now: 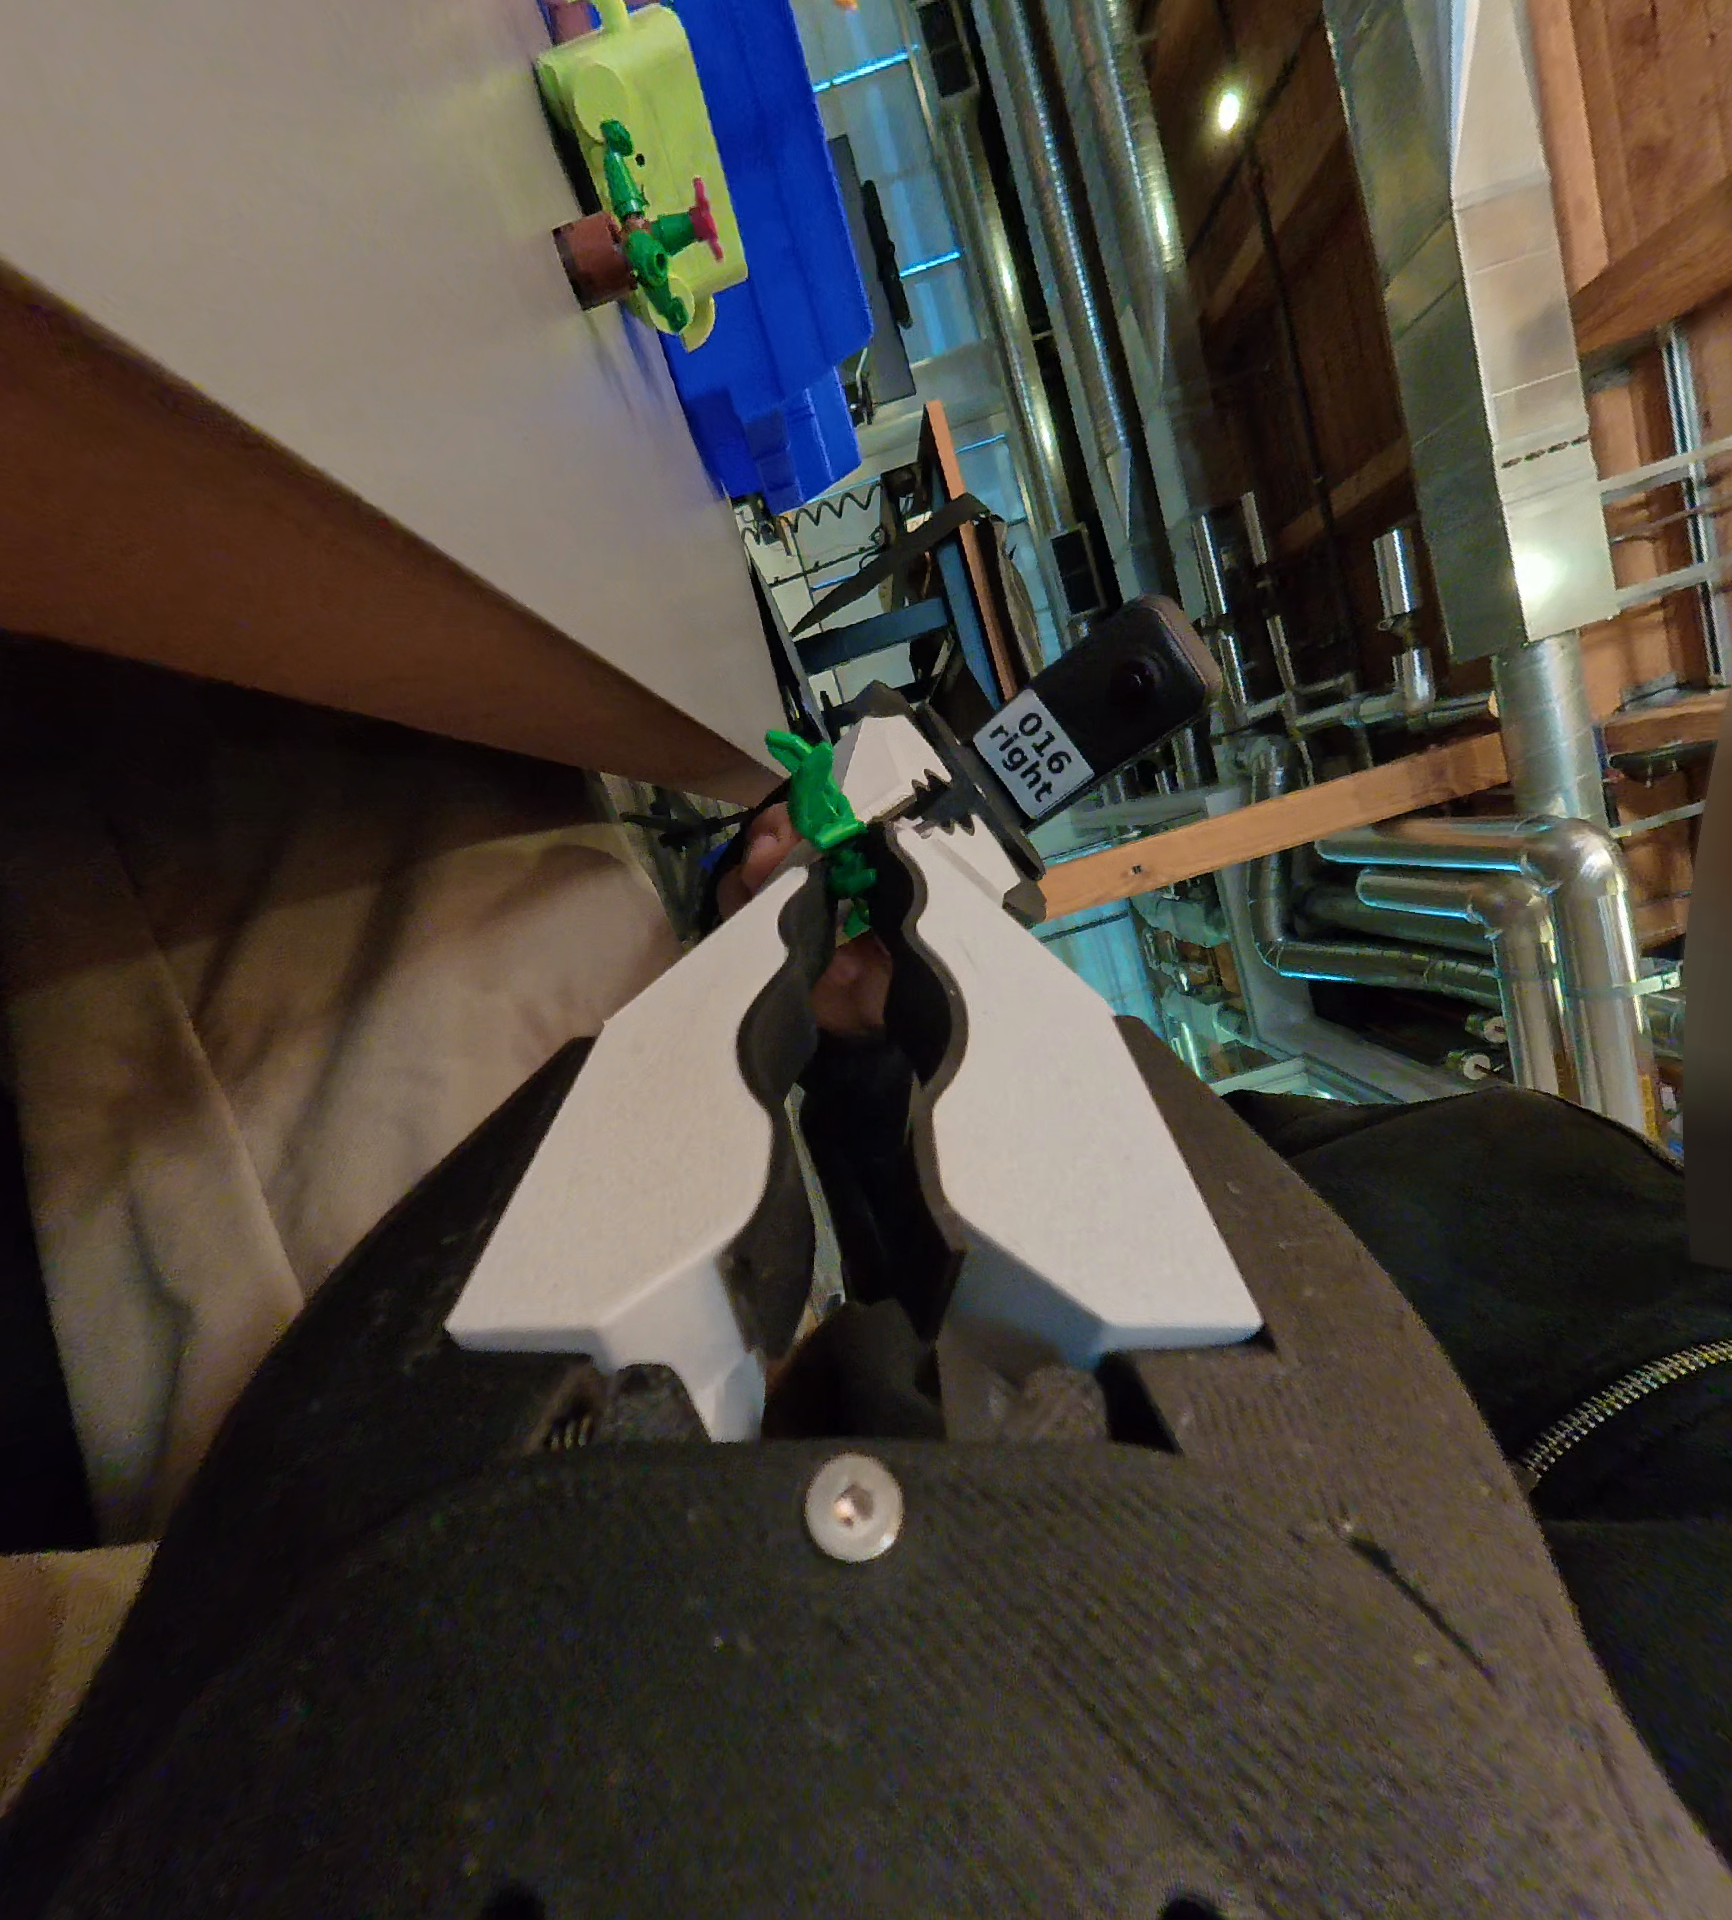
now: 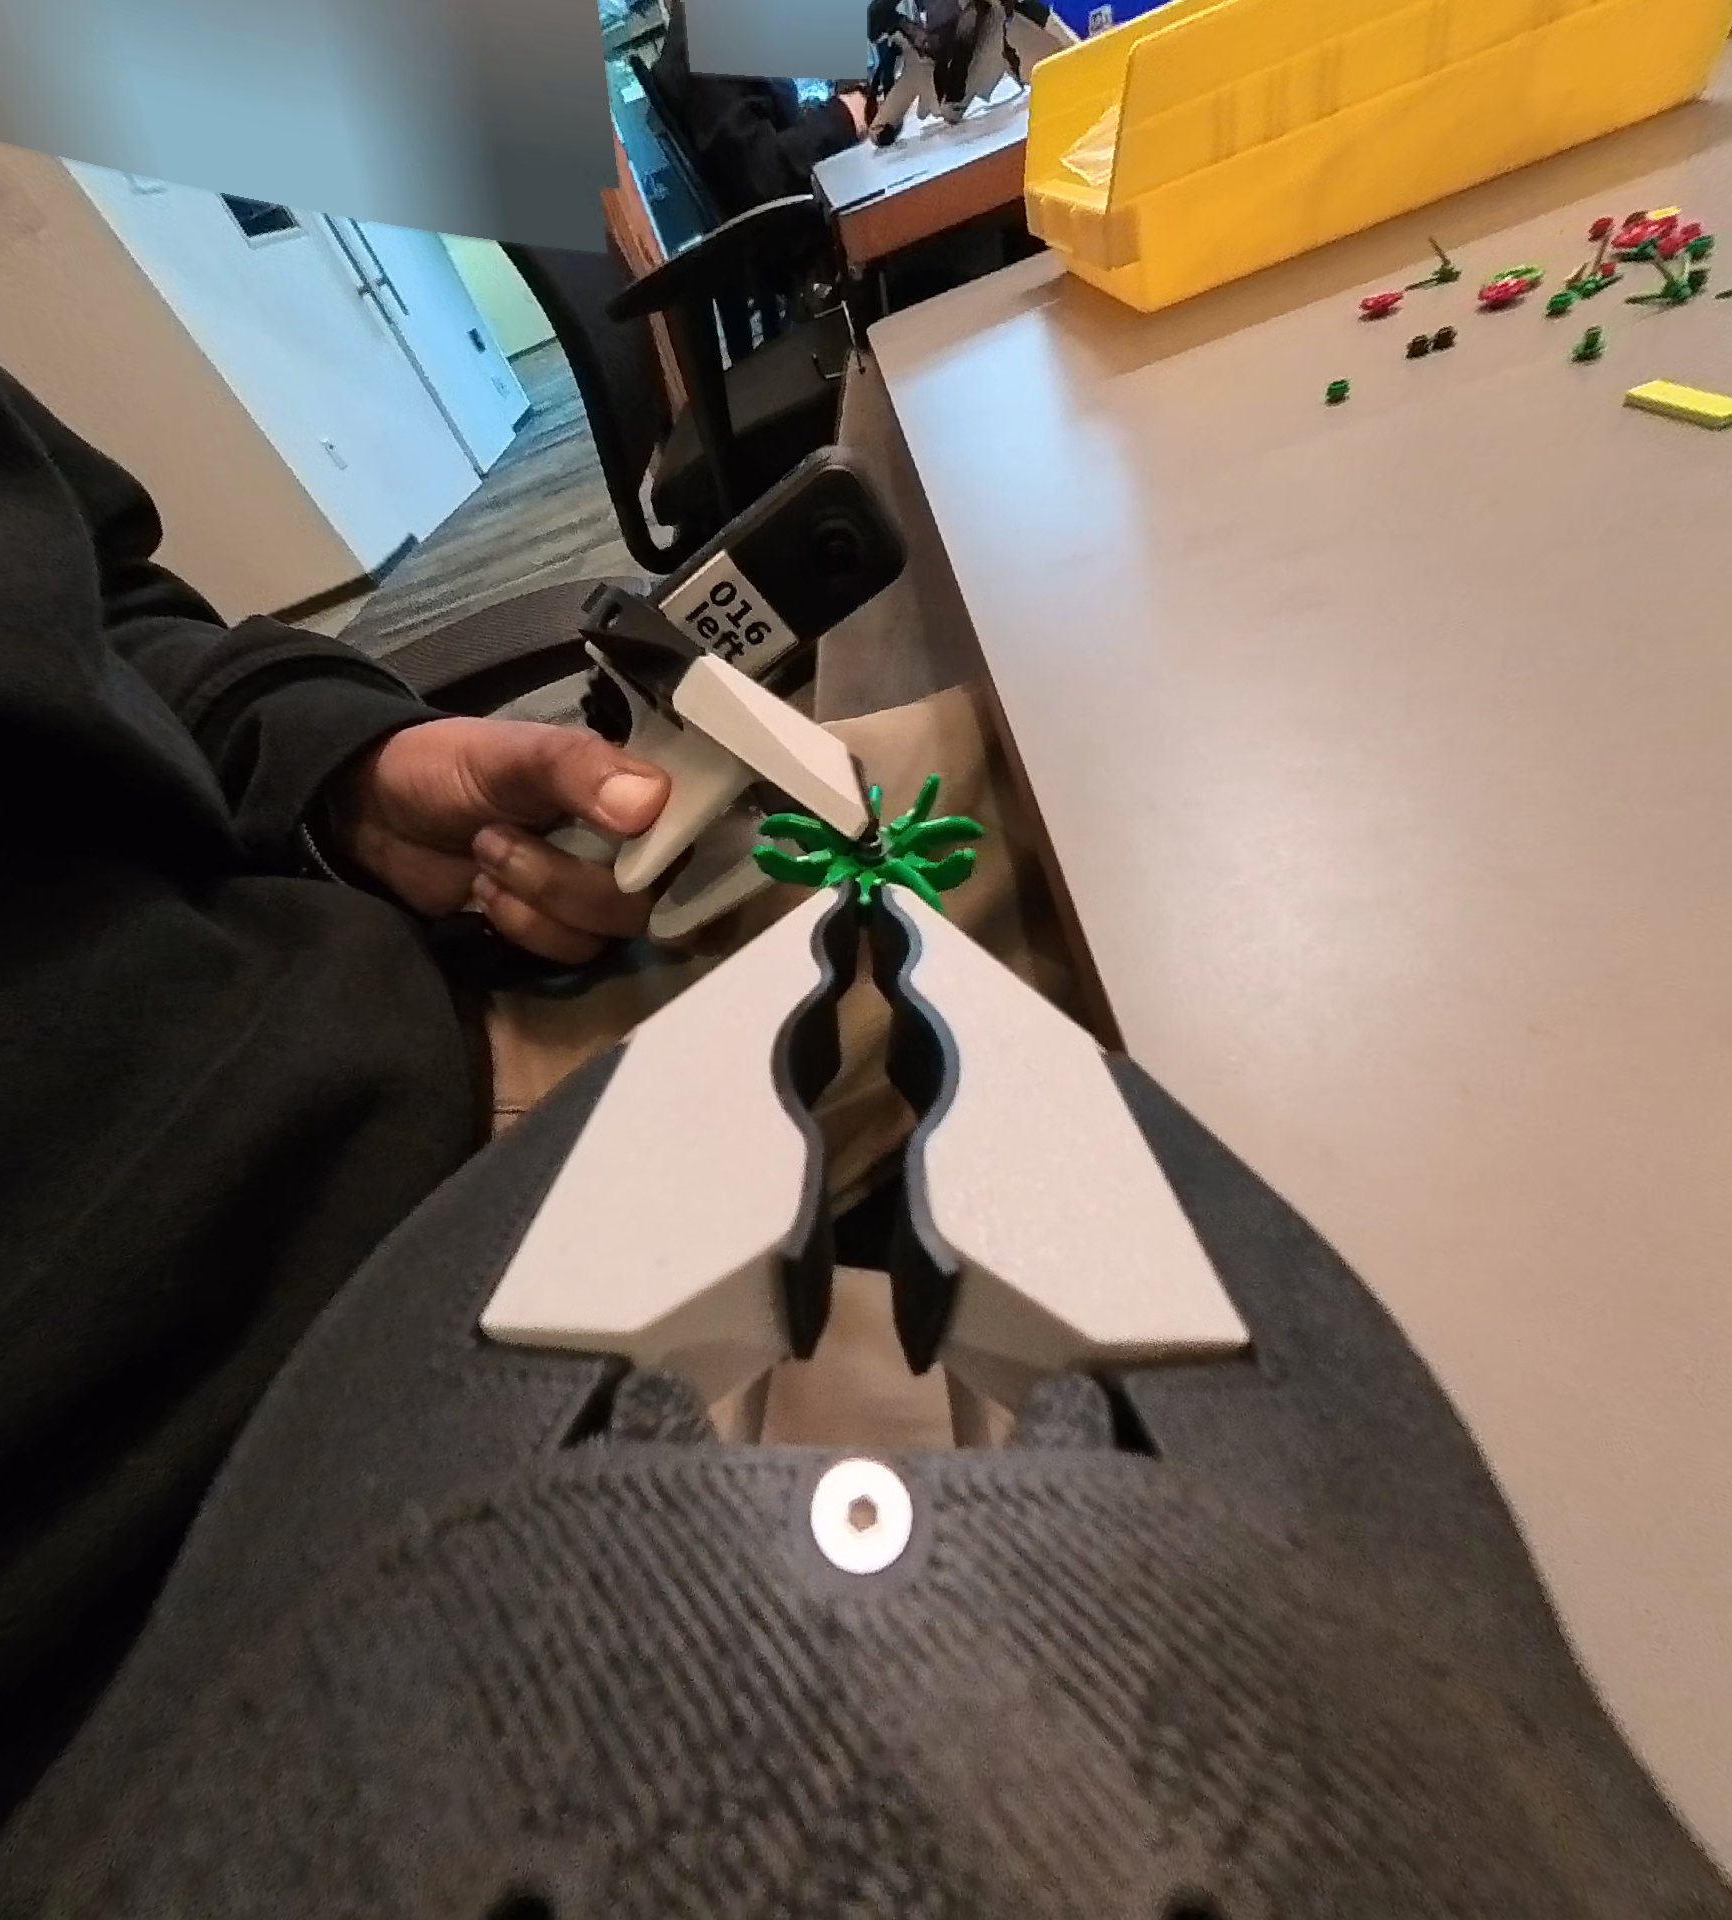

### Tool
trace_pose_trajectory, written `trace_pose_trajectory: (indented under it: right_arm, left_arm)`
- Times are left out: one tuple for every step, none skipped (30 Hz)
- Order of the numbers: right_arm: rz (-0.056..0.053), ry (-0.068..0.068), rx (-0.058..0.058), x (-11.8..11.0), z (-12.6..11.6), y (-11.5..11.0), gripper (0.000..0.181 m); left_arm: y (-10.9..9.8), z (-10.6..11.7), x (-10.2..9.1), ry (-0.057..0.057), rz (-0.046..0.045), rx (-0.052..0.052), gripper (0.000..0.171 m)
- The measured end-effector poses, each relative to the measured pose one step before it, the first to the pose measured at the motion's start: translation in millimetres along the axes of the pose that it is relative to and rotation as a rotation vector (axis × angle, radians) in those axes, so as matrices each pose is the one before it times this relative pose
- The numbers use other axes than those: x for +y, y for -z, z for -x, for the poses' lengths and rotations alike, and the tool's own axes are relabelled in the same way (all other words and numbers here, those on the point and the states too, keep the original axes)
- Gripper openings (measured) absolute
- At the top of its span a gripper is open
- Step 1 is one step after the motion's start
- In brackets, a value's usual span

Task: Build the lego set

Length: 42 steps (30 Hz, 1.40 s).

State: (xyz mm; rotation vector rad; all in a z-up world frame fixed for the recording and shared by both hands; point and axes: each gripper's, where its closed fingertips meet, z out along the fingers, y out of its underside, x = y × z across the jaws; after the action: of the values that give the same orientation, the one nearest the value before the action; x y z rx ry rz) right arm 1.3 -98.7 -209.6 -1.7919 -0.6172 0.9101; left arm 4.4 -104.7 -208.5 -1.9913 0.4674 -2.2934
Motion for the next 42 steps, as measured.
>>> trace_pose_trajectory:
  right_arm:
    - [0.0006, -0.0011, -0.0029, -0.02, 0.26, -0.12, 0.001]
    - [-0.0062, 0.0065, 0.0001, -1.38, 0.84, 0.14, 0.001]
    - [-0.0007, 0.0070, 0.0012, -0.79, 0.70, 0.19, 0.001]
    - [0.0064, 0.0164, 0.0065, 0.19, 0.24, -0.08, 0.001]
    - [-0.0001, 0.0194, 0.0083, -0.79, 0.65, 0.12, 0.001]
    - [-0.0050, 0.0132, 0.0083, -1.60, 0.80, 0.23, 0.001]
    - [-0.0035, 0.0141, 0.0088, -1.05, 0.49, 0.34, 0.001]
    - [-0.0041, 0.0080, 0.0069, -0.48, 0.34, -0.37, 0.001]
    - [-0.0044, 0.0027, 0.0072, -0.25, -0.10, -0.73, 0.001]
    - [-0.0094, 0.0023, 0.0066, -1.22, -0.22, -0.61, 0.001]
    - [-0.0084, -0.0011, 0.0051, -1.38, -0.40, -0.78, 0.001]
    - [-0.0053, -0.0034, 0.0024, -1.18, -0.10, -0.48, 0.001]
    - [-0.0100, 0.0008, 0.0034, -1.84, 0.46, 0.13, 0.001]
    - [-0.0089, 0.0012, 0.0014, -1.96, 0.66, 0.55, 0.001]
    - [-0.0011, -0.0038, -0.0004, -0.42, -0.05, 0.01, 0.001]
    - [-0.0034, 0.0006, 0.0048, -0.43, -0.24, -0.50, 0.001]
    - [-0.0033, 0.0048, 0.0095, -0.98, -0.18, -0.81, 0.001]
    - [0.0038, 0.0038, 0.0158, -0.80, -1.50, -1.25, 0.001]
    - [0.0016, -0.0010, 0.0185, -1.04, -2.01, -1.01, 0.001]
    - [-0.0078, -0.0050, 0.0178, -1.38, -1.24, -0.78, 0.001]
    - [-0.0112, -0.0138, 0.0110, -1.33, -0.22, 0.11, 0.001]
    - [-0.0101, -0.0214, 0.0056, -0.90, 0.45, 1.29, 0.001]
    - [-0.0040, -0.0170, 0.0188, 0.35, -1.51, 1.95, 0.001]
    - [0.0043, -0.0021, 0.0207, 2.23, -1.39, 1.68, 0.001]
    - [0.0002, 0.0055, 0.0134, 1.11, 0.15, 1.48, 0.001]
    - [-0.0059, 0.0012, 0.0043, -1.22, 1.48, 1.32, 0.001]
    - [-0.0056, -0.0018, 0.0031, -1.80, 1.49, 1.35, 0.001]
    - [-0.0040, -0.0001, 0.0085, -0.85, 0.66, 1.42, 0.001]
    - [-0.0068, -0.0029, 0.0067, -0.38, 0.41, 1.76, 0.001]
    - [-0.0112, -0.0124, 0.0029, -0.72, 0.59, 2.19, 0.001]
    - [-0.0180, -0.0198, -0.0026, -1.73, 0.86, 2.58, 0.001]
    - [-0.0224, -0.0237, -0.0059, -2.42, 0.91, 2.31, 0.001]
    - [-0.0221, -0.0249, -0.0048, -2.59, 0.67, 1.99, 0.001]
    - [-0.0238, -0.0236, -0.0087, -2.76, 1.24, 1.47, 0.001]
    - [-0.0226, -0.0187, -0.0110, -2.58, 2.00, 0.93, 0.001]
    - [-0.0202, -0.0117, -0.0096, -2.63, 1.96, 0.45, 0.001]
    - [-0.0117, -0.0047, -0.0066, -1.59, 1.64, -0.08, 0.001]
    - [-0.0045, 0.0055, -0.0012, -0.69, 1.02, -0.39, 0.001]
    - [0.0088, 0.0128, 0.0056, 1.10, 0.26, -0.69, 0.001]
    - [0.0149, 0.0199, 0.0139, 2.03, -0.74, -0.82, 0.001]
    - [0.0034, 0.0227, 0.0158, 0.21, -0.78, -0.01, 0.001]
    - [-0.0002, 0.0182, 0.0132, -0.56, -0.53, 0.46, 0.001]
  left_arm:
    - [0.18, -0.72, -0.12, 0.0053, -0.00555, 0.0089, 0.011]
    - [0.11, -2.12, -0.44, 0.0192, -0.00809, 0.0230, 0.011]
    - [0.19, -0.36, -0.02, 0.0215, -0.00498, 0.0146, 0.011]
    - [0.15, -0.20, -0.01, 0.0101, -0.00176, 0.0105, 0.012]
    - [-0.11, -1.93, -0.56, 0.0086, -0.00237, 0.0165, 0.011]
    - [-0.16, -1.80, -0.73, 0.0092, -0.00410, 0.0143, 0.011]
    - [-0.19, -1.25, -0.16, 0.0059, -0.00210, 0.0081, 0.012]
    - [0.08, -1.49, -1.16, 0.0025, -0.00970, 0.0079, 0.011]
    - [0.06, -0.73, -0.64, 0.0054, -0.00692, 0.0042, 0.012]
    - [0.18, -1.54, -0.91, 0.0084, -0.00946, 0.0108, 0.012]
    - [0.48, -0.89, -0.81, 0.0038, -0.00818, 0.0081, 0.012]
    - [0.15, -1.06, -0.41, 0.0044, -0.00012, 0.0108, 0.012]
    - [-0.38, -2.17, -0.15, 0.0000, -0.00115, 0.0131, 0.012]
    - [-0.36, -1.39, 0.27, -0.0050, 0.00286, 0.0039, 0.012]
    - [0.18, -0.01, -0.39, -0.0030, 0.00431, -0.0015, 0.012]
    - [0.47, -0.31, -1.12, 0.0048, 0.00059, 0.0088, 0.012]
    - [0.50, -0.63, -2.28, 0.0235, -0.00745, 0.0209, 0.012]
    - [0.27, 0.02, -3.06, 0.0217, -0.01781, 0.0166, 0.011]
    - [-0.11, -0.60, -2.36, 0.0060, -0.01245, 0.0106, 0.012]
    - [-0.25, -1.23, -1.89, -0.0060, -0.00523, 0.0055, 0.011]
    - [-0.59, -1.59, 0.02, -0.0129, 0.00585, 0.0012, 0.011]
    - [-0.92, -1.80, 1.52, -0.0163, 0.01460, -0.0009, 0.011]
    - [-1.48, -2.82, 1.62, -0.0198, 0.01178, 0.0024, 0.011]
    - [-2.54, -2.41, 3.36, -0.0164, 0.02327, -0.0006, 0.011]
    - [-2.43, -1.26, 1.92, -0.0156, 0.01317, -0.0055, 0.011]
    - [-1.23, -1.17, -0.13, -0.0092, -0.00017, 0.0000, 0.011]
    - [-0.25, -0.52, -1.34, -0.0001, -0.00680, 0.0030, 0.011]
    - [0.59, 0.52, -1.47, 0.0051, -0.00723, 0.0010, 0.011]
    - [1.19, 0.88, -1.70, 0.0071, -0.01037, 0.0012, 0.011]
    - [1.20, 0.47, -1.55, 0.0085, -0.01138, 0.0035, 0.011]
    - [0.84, 0.23, -0.90, 0.0093, -0.00788, 0.0038, 0.011]
    - [0.12, -0.28, 0.02, 0.0067, -0.00233, 0.0044, 0.011]
    - [-0.94, -0.64, 1.11, 0.0070, 0.00417, 0.0068, 0.011]
    - [-1.46, 0.50, 1.44, 0.0053, 0.00462, -0.0039, 0.011]
    - [-1.67, 1.51, 2.00, 0.0000, 0.00731, -0.0115, 0.011]
    - [-1.87, 1.25, 2.46, 0.0020, 0.01111, -0.0095, 0.011]
    - [-2.04, 0.58, 2.56, 0.0020, 0.01183, -0.0067, 0.011]
    - [-2.05, -0.82, 2.25, -0.0003, 0.01081, 0.0012, 0.011]
    - [-1.57, -1.59, 0.98, -0.0017, 0.00237, 0.0034, 0.011]
    - [-1.27, -0.56, 0.73, 0.0008, 0.00292, -0.0031, 0.011]
    - [-0.65, -0.41, 0.48, -0.0026, 0.00252, -0.0031, 0.011]
    - [-0.20, -1.16, -0.02, -0.0004, -0.00161, 0.0031, 0.010]
